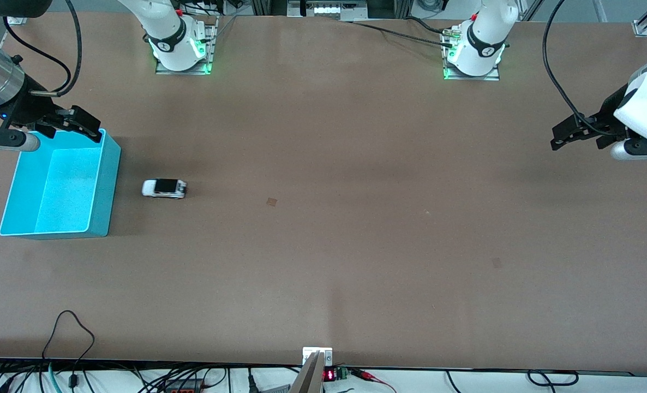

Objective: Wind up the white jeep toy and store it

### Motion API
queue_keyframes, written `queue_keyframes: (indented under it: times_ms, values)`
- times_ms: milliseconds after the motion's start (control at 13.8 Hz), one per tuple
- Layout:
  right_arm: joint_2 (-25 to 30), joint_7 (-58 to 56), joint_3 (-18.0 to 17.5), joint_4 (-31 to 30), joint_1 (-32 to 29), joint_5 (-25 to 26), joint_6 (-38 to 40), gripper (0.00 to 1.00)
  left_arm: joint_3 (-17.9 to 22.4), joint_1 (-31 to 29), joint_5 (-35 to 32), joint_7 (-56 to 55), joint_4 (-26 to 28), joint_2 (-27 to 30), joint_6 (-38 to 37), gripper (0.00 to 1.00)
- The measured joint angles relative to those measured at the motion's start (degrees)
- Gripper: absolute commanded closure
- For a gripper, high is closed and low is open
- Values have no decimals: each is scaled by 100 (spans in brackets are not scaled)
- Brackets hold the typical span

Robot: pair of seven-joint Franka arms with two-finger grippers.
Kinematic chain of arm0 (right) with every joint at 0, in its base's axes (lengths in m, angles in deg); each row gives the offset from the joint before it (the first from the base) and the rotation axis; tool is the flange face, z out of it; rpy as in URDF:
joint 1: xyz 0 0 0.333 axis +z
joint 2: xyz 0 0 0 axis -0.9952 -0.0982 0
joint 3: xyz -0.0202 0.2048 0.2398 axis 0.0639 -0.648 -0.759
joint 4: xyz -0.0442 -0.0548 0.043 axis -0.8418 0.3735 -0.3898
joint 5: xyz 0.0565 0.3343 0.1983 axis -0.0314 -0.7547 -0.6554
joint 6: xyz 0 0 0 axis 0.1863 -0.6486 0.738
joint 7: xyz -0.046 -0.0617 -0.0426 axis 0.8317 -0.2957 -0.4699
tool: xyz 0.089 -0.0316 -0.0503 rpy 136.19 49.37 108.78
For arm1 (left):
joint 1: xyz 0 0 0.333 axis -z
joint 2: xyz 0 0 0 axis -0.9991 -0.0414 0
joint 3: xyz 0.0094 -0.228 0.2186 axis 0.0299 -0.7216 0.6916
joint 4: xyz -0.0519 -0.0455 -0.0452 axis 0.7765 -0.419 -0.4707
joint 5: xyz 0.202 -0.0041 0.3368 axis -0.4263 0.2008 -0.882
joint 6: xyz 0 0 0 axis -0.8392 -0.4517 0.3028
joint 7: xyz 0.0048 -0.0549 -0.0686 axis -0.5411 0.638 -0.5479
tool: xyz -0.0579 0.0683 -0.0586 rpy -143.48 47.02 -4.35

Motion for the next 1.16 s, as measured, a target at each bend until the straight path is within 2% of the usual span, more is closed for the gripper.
queue_keyframes:
  times_ms: [727, 945, 1164]
  values:
    - [12, -66, 28, 19, -1, 1, 0, 0, 3, -4, 0, 0, -5, 15, -140, 0]
    - [0, -736, 39, 9, -14, 2, 24, 0, 3, -4, 0, 0, -8, 15, -144, 0]
    - [-177, -2129, 88, -33, -128, 2, 263, 0, 3, -4, 0, 0, -9, 15, -169, 0]
